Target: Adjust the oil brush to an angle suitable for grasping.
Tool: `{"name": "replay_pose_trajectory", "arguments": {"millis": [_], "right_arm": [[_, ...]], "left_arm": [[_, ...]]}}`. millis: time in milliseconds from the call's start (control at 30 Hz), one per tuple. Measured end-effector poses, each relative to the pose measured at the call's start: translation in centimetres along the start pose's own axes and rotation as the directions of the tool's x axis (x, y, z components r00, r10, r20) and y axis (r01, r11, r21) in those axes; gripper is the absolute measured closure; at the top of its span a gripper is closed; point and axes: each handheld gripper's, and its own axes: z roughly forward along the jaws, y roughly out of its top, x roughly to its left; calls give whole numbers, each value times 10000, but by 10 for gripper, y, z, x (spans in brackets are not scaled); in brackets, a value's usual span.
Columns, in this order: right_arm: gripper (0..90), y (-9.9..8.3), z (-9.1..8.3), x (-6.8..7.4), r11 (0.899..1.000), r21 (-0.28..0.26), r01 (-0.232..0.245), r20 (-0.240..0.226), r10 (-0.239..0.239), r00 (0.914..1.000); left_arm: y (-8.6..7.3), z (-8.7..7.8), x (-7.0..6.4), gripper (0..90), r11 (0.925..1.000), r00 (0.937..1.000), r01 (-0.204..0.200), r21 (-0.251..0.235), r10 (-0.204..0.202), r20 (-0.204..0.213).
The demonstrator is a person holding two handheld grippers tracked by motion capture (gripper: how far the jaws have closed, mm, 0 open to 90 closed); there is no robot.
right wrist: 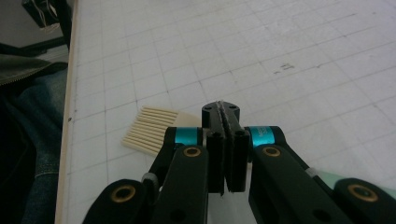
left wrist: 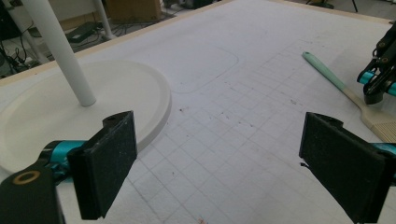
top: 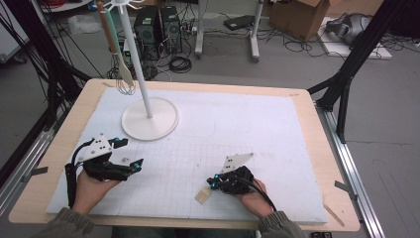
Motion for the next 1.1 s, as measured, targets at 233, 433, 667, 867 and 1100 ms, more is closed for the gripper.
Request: {"name": "replay_pose_trajectory", "arguments": {"millis": [233, 433, 667, 867, 1100], "right_arm": [[890, 2, 3, 1, 10000, 58, 17, 162, -18, 9999], [890, 2, 4, 0, 9999, 90, -47, 259, 45, 9997], [883, 2, 3, 0, 9999, 150, 36, 84, -37, 10000], [884, -4, -3, 3, 9992, 324, 223, -123, -219, 9997], [884, -7, -3, 6, 9983, 505, 290, -284, -276, 9992]], "left_arm": [[0, -2, 2, 118, 10000, 10000, -2, -42, 2, -24], [1, -1, 0, 118, 10000, 10000, -27, -52, 27, -34], [1, -2, 0, 118, 10000, 10000, -53, -64, 53, 15], [1, -3, 1, 118, 10000, 10000, -67, -67, 67, 8], [1, -3, 0, 119, 10000, 10000, -50, -63, 50, 22]]}}
